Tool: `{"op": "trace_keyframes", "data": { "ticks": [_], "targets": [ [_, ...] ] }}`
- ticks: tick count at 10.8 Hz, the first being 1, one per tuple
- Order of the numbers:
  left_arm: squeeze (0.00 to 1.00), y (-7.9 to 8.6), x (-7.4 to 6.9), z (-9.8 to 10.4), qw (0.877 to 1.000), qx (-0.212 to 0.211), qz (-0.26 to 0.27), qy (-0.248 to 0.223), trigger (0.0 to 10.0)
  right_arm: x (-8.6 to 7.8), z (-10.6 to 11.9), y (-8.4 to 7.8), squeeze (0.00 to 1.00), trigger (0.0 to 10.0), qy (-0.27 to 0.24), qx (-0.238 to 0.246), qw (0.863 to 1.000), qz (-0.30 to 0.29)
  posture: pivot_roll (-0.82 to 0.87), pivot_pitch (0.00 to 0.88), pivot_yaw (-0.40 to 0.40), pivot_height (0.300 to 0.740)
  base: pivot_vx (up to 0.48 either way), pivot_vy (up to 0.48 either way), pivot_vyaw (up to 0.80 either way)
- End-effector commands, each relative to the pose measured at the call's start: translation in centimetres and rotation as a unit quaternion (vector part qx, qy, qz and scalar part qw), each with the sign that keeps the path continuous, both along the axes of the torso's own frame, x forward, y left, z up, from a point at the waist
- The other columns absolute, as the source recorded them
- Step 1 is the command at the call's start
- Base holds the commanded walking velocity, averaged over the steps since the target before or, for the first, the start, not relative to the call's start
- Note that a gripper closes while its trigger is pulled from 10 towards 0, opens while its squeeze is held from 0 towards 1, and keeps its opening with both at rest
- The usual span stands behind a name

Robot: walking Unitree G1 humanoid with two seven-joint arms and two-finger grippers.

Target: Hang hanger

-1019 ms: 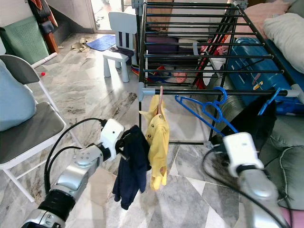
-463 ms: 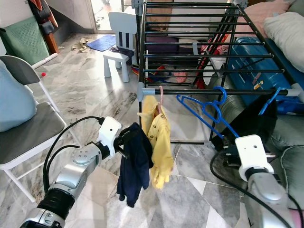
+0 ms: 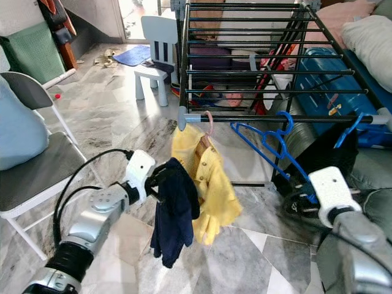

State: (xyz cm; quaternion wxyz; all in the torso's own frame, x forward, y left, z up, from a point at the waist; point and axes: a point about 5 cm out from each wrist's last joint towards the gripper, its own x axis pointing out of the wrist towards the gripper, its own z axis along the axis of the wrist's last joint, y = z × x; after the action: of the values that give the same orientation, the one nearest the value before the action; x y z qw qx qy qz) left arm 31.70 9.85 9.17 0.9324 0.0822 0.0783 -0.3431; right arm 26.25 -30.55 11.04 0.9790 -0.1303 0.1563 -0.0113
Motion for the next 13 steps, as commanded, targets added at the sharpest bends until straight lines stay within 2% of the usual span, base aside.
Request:
{"op": "trace_keyframes", "data": {
  "ticks": [1, 4, 6, 8, 9, 10, 11, 13],
  "targets": [
    [0.0, 0.1, 0.2, 1.1, 1.0, -0.002, -0.005, -0.021, 10.0, 0.4, 0.3, -0.4, 1.0, 10.0, -0.001, -0.003, 1.0, 0.007, 0.05, 0.0, 0.028, 0.74, 0.0, 0.0, 0.0],
    [0.0, 0.9, 0.1, 1.4, 1.0, 0.008, -0.013, -0.022, 10.0, 2.4, -0.4, -0.2, 1.0, 10.0, 0.002, 0.013, 0.999, 0.047, 0.08, 0.0, 0.045, 0.74, 0.0, 0.0, 0.0],
    [0.0, 2.2, -0.2, 1.4, 0.999, 0.025, -0.007, -0.02, 10.0, 4.0, -0.5, -0.2, 1.0, 10.0, 0.007, 0.011, 0.998, 0.056, 0.11, 0.0, 0.047, 0.74, 0.0, 0.0, 0.0],
    [0.0, 2.5, -0.4, 1.5, 0.999, 0.028, -0.007, -0.019, 10.0, 4.6, -0.9, -0.1, 0.96, 10.0, 0.014, 0.006, 0.998, 0.061, 0.12, 0.0, 0.048, 0.74, 0.0, 0.0, 0.0],
    [0.0, 2.6, -0.5, 1.5, 0.999, 0.03, -0.007, -0.018, 10.0, 5.0, -1.3, 0.2, 0.82, 3.1, 0.025, 0.008, 0.997, 0.068, 0.12, 0.0, 0.048, 0.74, 0.0, 0.0, 0.0],
    [0.0, 2.6, -0.6, 1.5, 0.999, 0.031, -0.007, -0.017, 10.0, 5.1, -1.6, 0.4, 0.47, 0.0, 0.033, 0.01, 0.997, 0.073, 0.13, 0.0, 0.047, 0.74, 0.0, 0.0, 0.0],
    [0.0, 2.6, -0.6, 1.4, 0.999, 0.032, -0.008, -0.016, 10.0, 5.1, -2.1, 0.8, 0.0, 0.0, 0.039, 0.009, 0.996, 0.08, 0.13, 0.0, 0.047, 0.74, 0.0, 0.0, 0.0],
    [0.0, 2.6, -0.6, 1.4, 0.999, 0.034, -0.008, -0.014, 10.0, 5.2, -2.5, 1.1, 0.0, 0.0, 0.04, 0.02, 0.995, 0.084, 0.13, 0.0, 0.045, 0.74, 0.0, 0.0, 0.0]
  ]
}}
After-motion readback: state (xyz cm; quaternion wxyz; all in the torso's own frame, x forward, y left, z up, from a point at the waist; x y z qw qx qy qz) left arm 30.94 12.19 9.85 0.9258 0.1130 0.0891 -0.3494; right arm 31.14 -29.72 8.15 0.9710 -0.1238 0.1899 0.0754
